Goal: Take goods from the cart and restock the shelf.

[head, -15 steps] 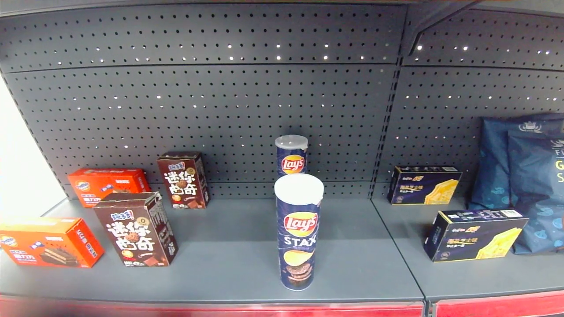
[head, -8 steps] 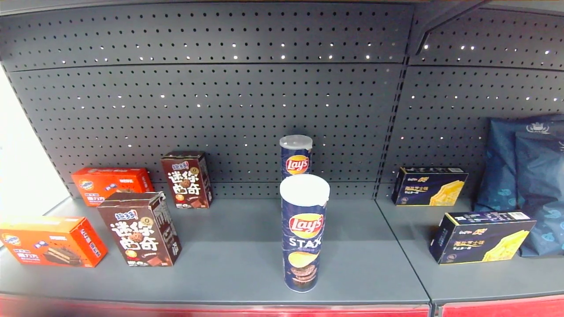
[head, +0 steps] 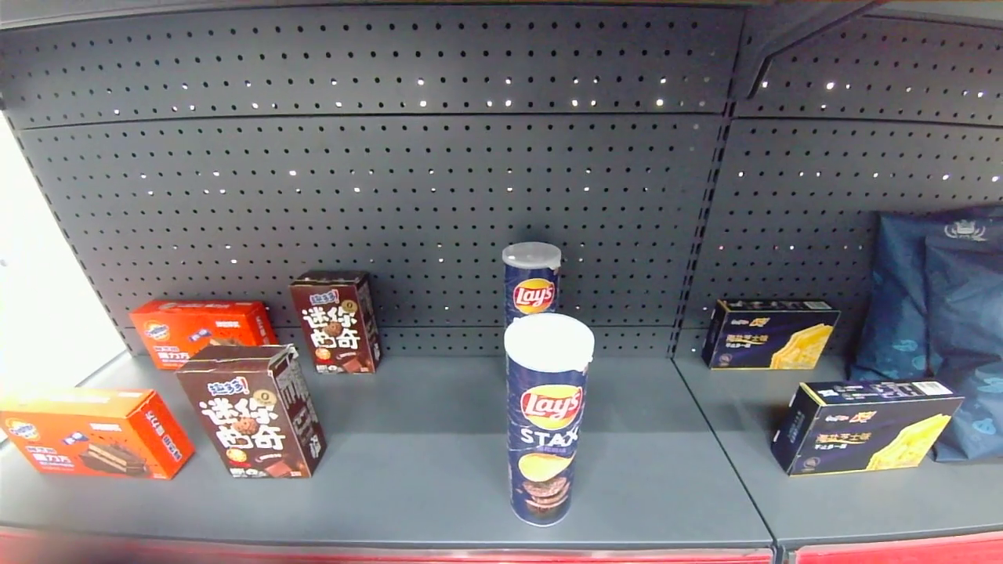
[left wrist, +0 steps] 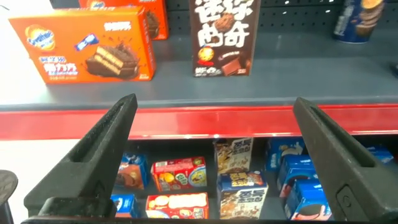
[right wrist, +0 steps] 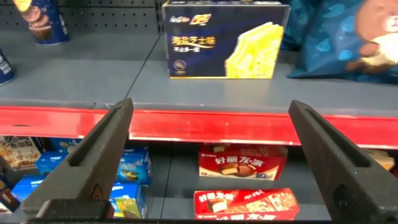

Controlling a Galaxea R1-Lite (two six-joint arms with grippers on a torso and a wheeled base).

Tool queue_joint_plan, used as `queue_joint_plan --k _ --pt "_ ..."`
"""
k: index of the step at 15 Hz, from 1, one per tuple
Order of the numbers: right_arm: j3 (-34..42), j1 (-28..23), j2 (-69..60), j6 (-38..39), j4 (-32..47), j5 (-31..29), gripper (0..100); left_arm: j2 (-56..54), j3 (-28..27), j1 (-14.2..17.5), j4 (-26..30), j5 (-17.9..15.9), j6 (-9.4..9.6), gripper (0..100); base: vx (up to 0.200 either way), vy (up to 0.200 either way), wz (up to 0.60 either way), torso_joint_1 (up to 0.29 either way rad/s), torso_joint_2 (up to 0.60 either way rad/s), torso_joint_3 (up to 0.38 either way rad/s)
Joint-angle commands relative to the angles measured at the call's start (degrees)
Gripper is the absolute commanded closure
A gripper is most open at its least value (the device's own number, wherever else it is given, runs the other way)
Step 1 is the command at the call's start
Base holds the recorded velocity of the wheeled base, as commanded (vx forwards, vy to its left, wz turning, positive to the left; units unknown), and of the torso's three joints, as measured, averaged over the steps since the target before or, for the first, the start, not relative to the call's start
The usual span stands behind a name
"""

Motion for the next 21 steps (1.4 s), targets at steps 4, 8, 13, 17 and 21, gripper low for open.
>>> queue_joint_plan --k 4,8,13,17,21 --pt "0.0 0.0 0.0 0.0 0.0 0.0 0 0.0 0.1 0.0 0.1 0.0 0.22 0 0.0 0.0 0.0 0.0 0.0 0.0" --pt "0.0 0.0 0.0 0.0 0.0 0.0 0 0.0 0.1 0.0 0.1 -0.1 0.22 0 0.1 0.0 0.0 0.001 0.0 0.0" --pt "0.0 0.0 0.0 0.0 0.0 0.0 0 0.0 0.1 0.0 0.1 0.0 0.04 0 0.0 0.0 0.0 0.0 0.0 0.0" --pt "0.0 0.0 0.0 0.0 0.0 0.0 0 0.0 0.1 0.0 0.1 0.0 0.04 0 0.0 0.0 0.0 0.0 0.0 0.0" --pt "0.0 0.0 0.0 0.0 0.0 0.0 0 0.0 0.1 0.0 0.1 0.0 -0.05 0 0.0 0.0 0.0 0.0 0.0 0.0"
